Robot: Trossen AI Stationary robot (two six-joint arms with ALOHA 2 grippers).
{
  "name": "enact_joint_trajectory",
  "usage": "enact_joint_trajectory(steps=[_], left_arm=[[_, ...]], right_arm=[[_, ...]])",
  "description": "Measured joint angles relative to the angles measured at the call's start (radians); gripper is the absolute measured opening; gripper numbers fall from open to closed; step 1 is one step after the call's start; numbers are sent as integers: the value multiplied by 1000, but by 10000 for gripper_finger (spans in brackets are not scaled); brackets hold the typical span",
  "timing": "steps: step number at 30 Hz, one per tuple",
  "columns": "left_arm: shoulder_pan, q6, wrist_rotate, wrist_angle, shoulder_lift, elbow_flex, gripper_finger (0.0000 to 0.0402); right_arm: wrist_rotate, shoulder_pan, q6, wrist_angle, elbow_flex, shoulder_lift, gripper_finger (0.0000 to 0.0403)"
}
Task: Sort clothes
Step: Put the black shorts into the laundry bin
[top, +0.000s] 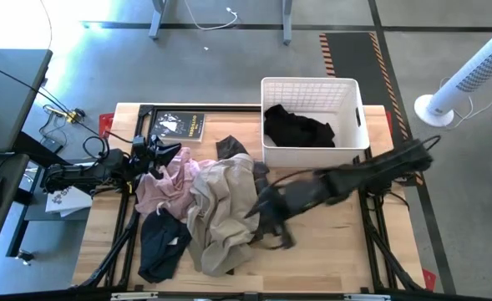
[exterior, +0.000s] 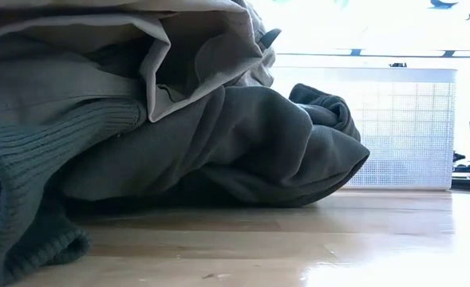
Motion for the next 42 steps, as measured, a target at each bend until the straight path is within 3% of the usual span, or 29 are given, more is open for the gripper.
enact_joint_trajectory(steps=[4,7,18,26,32,37,42], left_arm=[[0,-3,5,-6,0,0,62],[0,-3,5,-6,0,0,62],[0,-2,4,-16,0,0,62],[0,-3,4,-20,0,0,62],[0,-3,6,-20,0,0,62],[0,-4,6,-19,0,0,62],[0,-4,6,-19,0,0,62]], right_arm=[[187,-27,37,64,-1,130,188],[236,-72,48,83,-1,191,193],[245,-222,126,102,0,276,301],[71,-243,227,88,3,470,316],[62,-200,227,86,11,579,259],[54,-174,227,91,10,596,152],[17,-159,174,179,-6,530,49]])
